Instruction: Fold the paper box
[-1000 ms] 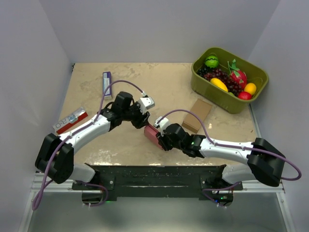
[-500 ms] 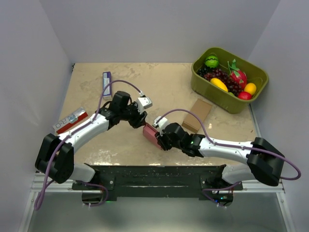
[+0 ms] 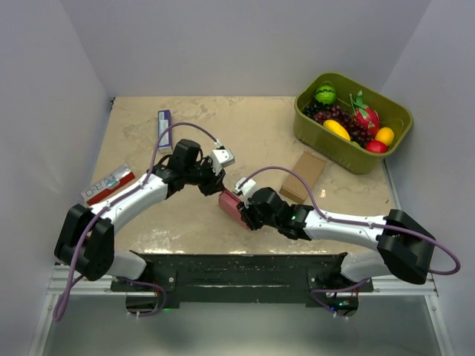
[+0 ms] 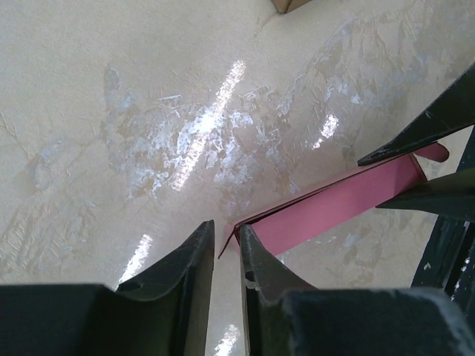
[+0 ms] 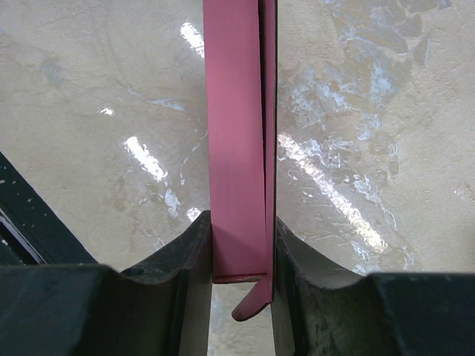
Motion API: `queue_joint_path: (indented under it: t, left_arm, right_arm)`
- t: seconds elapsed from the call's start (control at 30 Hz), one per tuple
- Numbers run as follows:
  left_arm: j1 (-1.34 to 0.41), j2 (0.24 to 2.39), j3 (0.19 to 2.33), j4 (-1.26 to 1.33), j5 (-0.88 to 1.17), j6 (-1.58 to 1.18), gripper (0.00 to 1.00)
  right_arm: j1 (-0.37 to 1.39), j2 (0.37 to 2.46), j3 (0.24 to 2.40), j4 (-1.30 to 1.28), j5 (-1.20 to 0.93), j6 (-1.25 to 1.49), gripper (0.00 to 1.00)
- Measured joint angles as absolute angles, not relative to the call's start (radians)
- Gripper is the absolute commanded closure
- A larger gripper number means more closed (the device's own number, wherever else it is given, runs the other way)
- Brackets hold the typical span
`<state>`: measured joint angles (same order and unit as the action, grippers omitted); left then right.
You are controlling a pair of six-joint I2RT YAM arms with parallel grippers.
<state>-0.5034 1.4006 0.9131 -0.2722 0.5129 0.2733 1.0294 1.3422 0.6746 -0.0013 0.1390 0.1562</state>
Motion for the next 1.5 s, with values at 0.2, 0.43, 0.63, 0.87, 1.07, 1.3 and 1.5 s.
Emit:
queue_joint_path:
  t: [0.2,0.43,0.63,0.87,1.07,1.3,1.5]
  left_arm:
    - [-0.503,1.406,0.913,-0.273,0.511,0.274,0.64]
    - [-0.503,1.410,0.913,-0.275,0.501,0.274,0.79]
    - [-0.505,1.411,0.913,-0.281,0.514,0.273,0.94]
    - [-0.507,1.435,0.913,-0.280,0.535,0.270,1.00]
    - [-0.540,1.456,0.930,-0.270,0.483,0.242,1.00]
    - [-0.573,1.459,0.931,-0.248,0.407,0.173,1.00]
    - [-0.601,1.462,0.931,-0.223,0.332,0.121,1.00]
  right_arm:
    - [1.029,1.342,0.675,-0.002,0.139,0.156,0.78]
    - [1.029,1.342,0.675,-0.002,0.139,0.155,0.79]
    - [1.029,1.342,0.675,-0.001,0.141,0.155,0.79]
    - [1.029,1.348,0.677,-0.019,0.147,0.156,0.80]
    - [1.029,1.355,0.686,-0.035,0.166,0.161,0.80]
    - [1.029,1.360,0.691,-0.042,0.185,0.168,0.80]
    - [1.032,1.375,0.710,-0.058,0.202,0.177,0.81]
